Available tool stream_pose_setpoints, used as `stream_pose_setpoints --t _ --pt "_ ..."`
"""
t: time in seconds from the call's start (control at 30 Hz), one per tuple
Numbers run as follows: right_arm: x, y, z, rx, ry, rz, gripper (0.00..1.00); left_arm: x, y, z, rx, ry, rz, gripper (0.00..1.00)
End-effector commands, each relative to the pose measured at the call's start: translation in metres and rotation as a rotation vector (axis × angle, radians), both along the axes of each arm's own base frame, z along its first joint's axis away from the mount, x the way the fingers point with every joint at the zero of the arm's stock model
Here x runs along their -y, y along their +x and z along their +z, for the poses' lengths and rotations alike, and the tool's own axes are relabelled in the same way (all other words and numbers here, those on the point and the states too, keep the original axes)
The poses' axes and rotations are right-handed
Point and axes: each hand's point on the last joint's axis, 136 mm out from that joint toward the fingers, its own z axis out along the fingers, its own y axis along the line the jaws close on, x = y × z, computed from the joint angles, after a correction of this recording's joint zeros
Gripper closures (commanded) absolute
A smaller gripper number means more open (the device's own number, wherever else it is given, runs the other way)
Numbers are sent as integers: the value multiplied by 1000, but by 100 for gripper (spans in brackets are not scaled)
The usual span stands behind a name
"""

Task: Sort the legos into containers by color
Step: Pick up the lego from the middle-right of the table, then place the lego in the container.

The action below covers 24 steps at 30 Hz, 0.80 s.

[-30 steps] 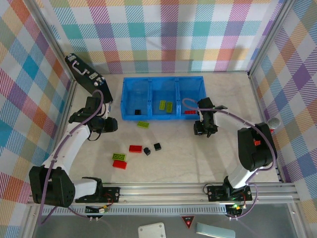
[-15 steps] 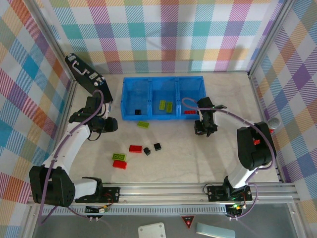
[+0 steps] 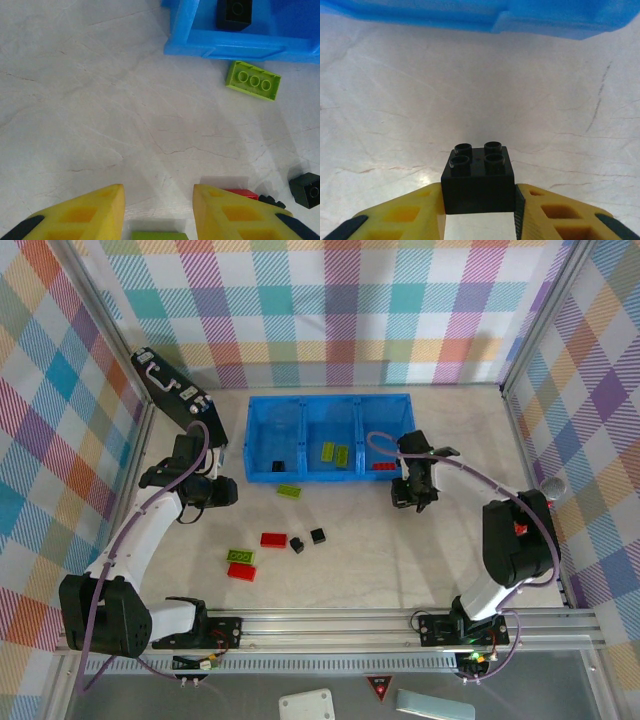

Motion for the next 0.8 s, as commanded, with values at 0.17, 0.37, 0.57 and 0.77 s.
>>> stream_pose_setpoints --t 0.17,0.37,0.57,0.77 --pt "-50 -6 35 30 38 79 61 5 -1 7 35 -3 -36 60" --pt "-98 -3 46 46 28 165 61 5 -2 10 44 -4 -35 59" --pt "-150 3 50 58 32 249 61 4 -1 12 49 -3 -33 59" --pt "-200 12 53 81 66 308 62 3 -1 11 47 -5 -27 59"
